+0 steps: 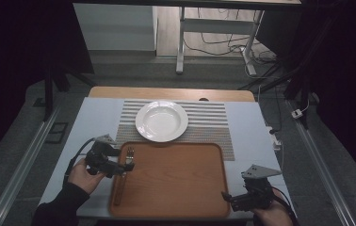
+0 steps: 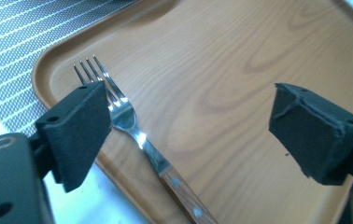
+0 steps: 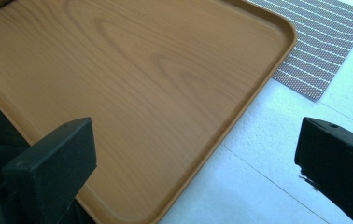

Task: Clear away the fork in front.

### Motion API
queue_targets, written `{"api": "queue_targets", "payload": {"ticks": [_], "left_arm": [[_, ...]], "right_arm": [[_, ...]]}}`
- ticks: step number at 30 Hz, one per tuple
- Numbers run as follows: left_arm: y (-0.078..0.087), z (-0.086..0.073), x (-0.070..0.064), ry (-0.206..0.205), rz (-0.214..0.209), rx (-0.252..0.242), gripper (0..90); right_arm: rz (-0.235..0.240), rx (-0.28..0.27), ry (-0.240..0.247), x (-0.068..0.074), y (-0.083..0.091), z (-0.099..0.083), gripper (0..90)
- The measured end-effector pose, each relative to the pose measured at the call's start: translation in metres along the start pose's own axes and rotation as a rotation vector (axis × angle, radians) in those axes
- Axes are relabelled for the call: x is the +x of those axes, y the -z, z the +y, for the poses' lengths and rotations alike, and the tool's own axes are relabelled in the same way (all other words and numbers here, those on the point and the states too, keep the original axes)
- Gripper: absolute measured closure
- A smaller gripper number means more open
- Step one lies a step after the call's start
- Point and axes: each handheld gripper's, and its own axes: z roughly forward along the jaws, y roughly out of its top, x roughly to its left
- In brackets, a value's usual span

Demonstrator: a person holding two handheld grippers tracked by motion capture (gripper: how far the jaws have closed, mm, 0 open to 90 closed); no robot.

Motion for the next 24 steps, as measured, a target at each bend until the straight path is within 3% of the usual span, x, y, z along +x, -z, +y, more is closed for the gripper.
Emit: {"api": "queue_targets", "payload": {"ticks": [7, 12, 24], "left_arm": [[0.02, -0.022, -0.007, 0.01, 0.004, -0.056, 3.6], [0.034, -0.041, -0.01, 0.04, 0.006, -0.092, 0.0], [0.054, -0.078, -0.01, 0.075, 0.023, -0.12, 0.0]], "right_arm": [[-0.001, 0.002, 0.001, 0.0, 0.0, 0.0, 0.0], [0.006, -0.005, 0.004, 0.0, 0.0, 0.0, 0.0], [0.002, -0.001, 0.006, 0.0, 0.0, 0.0, 0.0]]}}
